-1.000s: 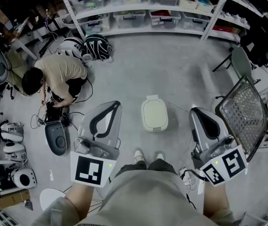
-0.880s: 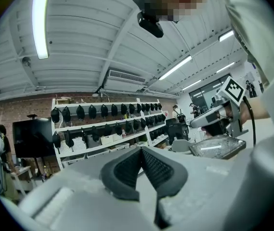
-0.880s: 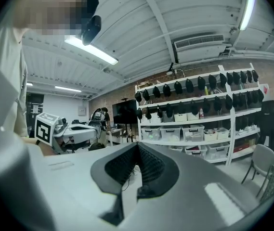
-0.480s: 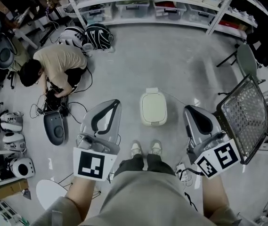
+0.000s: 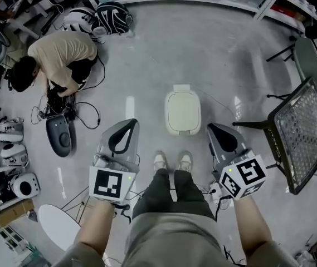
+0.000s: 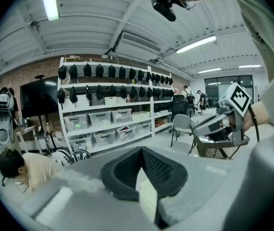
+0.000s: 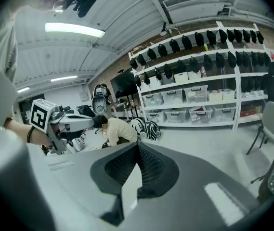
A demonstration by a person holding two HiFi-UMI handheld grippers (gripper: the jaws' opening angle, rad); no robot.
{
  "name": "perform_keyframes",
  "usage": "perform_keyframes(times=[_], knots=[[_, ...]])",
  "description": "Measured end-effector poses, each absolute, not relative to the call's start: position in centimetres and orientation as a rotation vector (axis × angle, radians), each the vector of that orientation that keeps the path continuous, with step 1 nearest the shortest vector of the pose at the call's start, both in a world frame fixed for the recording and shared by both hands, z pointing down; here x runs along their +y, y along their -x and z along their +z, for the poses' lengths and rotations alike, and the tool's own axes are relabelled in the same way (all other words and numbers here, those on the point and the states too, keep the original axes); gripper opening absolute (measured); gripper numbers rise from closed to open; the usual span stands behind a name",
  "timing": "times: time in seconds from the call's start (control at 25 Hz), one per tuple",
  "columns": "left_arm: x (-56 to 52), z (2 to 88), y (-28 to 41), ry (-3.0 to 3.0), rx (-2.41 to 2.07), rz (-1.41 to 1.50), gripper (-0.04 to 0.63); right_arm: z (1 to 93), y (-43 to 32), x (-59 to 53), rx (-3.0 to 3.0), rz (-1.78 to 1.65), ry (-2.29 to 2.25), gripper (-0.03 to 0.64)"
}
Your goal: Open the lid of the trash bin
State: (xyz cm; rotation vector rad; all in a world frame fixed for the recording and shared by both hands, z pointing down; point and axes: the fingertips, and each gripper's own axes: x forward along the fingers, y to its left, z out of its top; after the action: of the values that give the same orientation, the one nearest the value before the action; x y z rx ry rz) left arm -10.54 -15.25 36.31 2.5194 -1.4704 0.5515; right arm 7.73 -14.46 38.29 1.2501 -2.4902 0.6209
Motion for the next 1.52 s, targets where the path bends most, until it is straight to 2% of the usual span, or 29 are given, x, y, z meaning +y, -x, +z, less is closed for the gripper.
perform_keyframes(times=[0.84, 1.2, 1.52], knots=[[-11.7, 72.7, 11.0, -2.368, -1.140, 0.856, 0.002, 78.6, -6.2, -10.7, -2.175, 0.925, -1.052, 0.003], [-11.5, 81.0, 13.3, -2.277, -1.128, 0.887, 0.002, 89.6, -6.7, -8.9, -2.009, 0.987, -1.018, 0.003], [-11.3, 82.6, 13.9, -2.253, -1.139, 0.890, 0.002, 92.2, -6.9, -8.6, -1.976, 0.973, -1.015, 0.003]])
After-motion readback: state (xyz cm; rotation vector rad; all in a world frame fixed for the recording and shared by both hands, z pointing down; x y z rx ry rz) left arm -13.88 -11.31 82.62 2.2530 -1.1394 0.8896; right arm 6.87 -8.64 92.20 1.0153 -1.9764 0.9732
